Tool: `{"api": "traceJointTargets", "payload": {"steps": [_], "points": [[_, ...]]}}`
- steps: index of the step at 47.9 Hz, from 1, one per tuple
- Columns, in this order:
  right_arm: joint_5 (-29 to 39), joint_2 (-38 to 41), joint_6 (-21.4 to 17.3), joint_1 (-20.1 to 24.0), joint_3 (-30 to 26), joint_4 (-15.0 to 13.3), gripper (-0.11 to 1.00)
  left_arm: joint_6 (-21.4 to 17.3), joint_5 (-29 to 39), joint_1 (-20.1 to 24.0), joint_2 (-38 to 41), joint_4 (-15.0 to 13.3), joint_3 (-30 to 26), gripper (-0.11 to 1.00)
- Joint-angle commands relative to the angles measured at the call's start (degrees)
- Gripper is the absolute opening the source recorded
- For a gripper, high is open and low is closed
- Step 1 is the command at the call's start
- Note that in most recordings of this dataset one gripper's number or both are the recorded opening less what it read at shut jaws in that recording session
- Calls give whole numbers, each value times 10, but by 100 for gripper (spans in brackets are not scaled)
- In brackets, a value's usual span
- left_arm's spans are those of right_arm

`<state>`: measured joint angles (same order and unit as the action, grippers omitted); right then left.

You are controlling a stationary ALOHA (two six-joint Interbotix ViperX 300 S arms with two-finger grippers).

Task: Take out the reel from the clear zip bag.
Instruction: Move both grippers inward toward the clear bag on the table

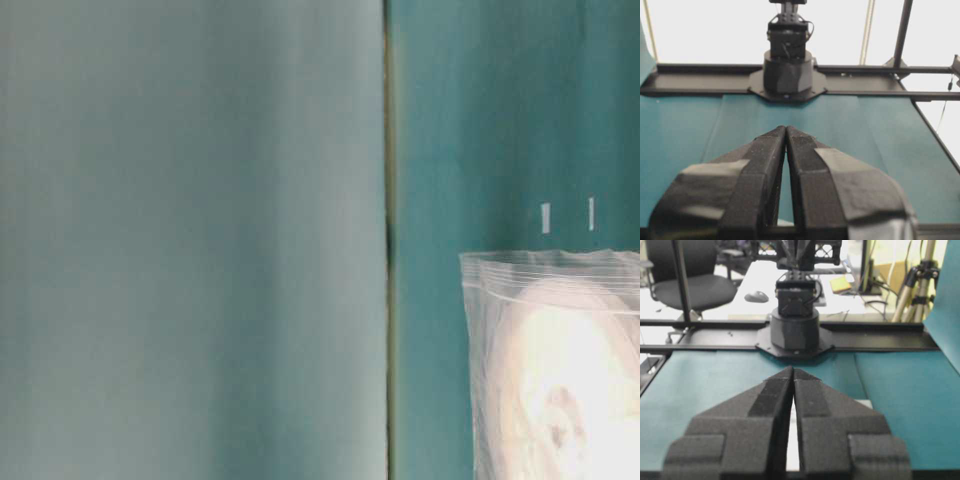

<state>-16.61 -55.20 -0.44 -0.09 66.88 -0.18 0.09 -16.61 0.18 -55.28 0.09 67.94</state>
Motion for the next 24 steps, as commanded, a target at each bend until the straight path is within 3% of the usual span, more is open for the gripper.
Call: {"api": "traceJointTargets", "payload": {"steps": [1, 9, 19, 24], "points": [[-4, 8, -5, 2, -11, 7, 8, 24, 23, -4, 15, 6, -33, 14], [20, 27, -52, -5, -24, 45, 0, 95, 91, -4, 24, 6, -71, -1], [29, 76, -123, -11, -30, 52, 0, 175, 104, -4, 31, 6, -83, -2], [29, 113, -156, -11, -33, 55, 0, 243, 116, -4, 51, 6, -83, -2]]}}
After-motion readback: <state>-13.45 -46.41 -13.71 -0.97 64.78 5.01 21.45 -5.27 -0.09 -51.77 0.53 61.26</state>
